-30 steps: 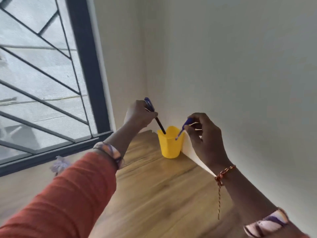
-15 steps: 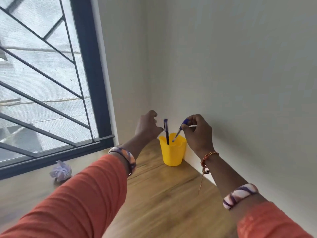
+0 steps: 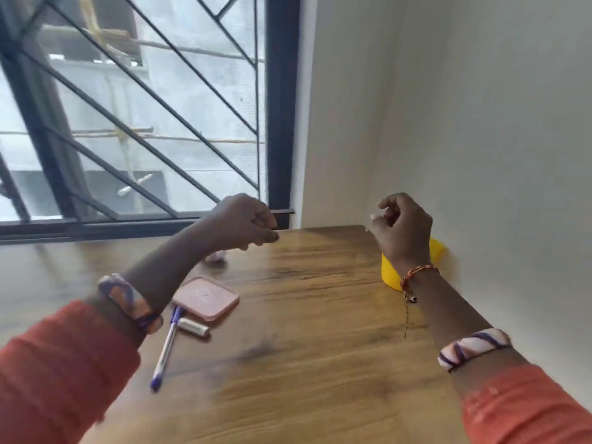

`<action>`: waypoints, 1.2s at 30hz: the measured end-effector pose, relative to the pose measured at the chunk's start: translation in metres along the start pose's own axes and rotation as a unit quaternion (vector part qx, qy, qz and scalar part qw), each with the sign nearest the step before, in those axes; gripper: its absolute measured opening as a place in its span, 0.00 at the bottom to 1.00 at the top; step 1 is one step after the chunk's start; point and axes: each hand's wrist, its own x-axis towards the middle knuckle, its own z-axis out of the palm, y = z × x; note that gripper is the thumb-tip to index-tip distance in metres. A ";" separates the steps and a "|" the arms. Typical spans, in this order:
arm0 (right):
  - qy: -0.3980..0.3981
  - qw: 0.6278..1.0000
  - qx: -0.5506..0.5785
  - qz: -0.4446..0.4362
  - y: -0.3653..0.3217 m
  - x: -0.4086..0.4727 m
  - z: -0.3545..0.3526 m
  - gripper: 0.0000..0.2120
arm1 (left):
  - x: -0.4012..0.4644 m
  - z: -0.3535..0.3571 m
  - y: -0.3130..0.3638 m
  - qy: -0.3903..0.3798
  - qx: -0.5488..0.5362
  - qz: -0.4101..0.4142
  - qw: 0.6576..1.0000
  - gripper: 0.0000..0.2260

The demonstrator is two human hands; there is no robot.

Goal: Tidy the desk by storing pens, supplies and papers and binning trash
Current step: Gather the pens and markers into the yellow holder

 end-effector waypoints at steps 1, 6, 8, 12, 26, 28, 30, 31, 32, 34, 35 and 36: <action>-0.017 1.000 0.006 -0.013 -0.010 -0.006 0.011 0.06 | -0.010 -0.011 -0.014 0.006 0.001 -0.023 1.000 0.07; -0.182 0.978 0.038 -0.094 -0.060 -0.044 0.070 0.03 | -0.052 -0.042 -0.081 0.016 -0.008 -0.162 0.987 0.06; -0.293 0.947 0.048 -0.124 -0.077 -0.062 0.093 0.03 | -0.066 -0.038 -0.101 -0.013 0.015 -0.228 0.973 0.06; -0.489 0.851 0.033 -0.190 -0.108 -0.102 0.123 0.05 | -0.086 -0.009 -0.118 -0.083 0.038 -0.301 0.949 0.10; -0.527 0.813 0.115 -0.219 -0.157 -0.139 0.165 0.04 | -0.112 -0.071 -0.140 -0.043 -0.081 -0.416 0.905 0.07; -0.545 0.803 0.117 -0.212 -0.169 -0.152 0.174 0.08 | -0.120 -0.085 -0.139 -0.013 -0.113 -0.415 0.903 0.06; -0.567 0.789 0.105 -0.212 -0.181 -0.166 0.181 0.14 | -0.127 -0.092 -0.139 0.015 -0.124 -0.402 0.907 0.02; -0.574 0.785 0.088 -0.218 -0.186 -0.172 0.184 0.16 | -0.130 -0.093 -0.141 0.027 -0.131 -0.393 0.910 0.02; -0.576 0.782 0.067 -0.228 -0.191 -0.176 0.185 0.17 | -0.133 -0.095 -0.141 0.037 -0.140 -0.387 0.911 0.03; -0.577 0.781 0.029 -0.239 -0.196 -0.178 0.187 0.16 | -0.137 -0.096 -0.140 0.052 -0.148 -0.376 0.913 0.04; -0.585 0.779 0.017 -0.227 -0.195 -0.176 0.188 0.17 | -0.138 -0.097 -0.137 0.061 -0.147 -0.368 0.916 0.04; -0.599 0.775 0.018 -0.199 -0.193 -0.172 0.187 0.18 | -0.137 -0.099 -0.134 0.071 -0.143 -0.358 0.920 0.04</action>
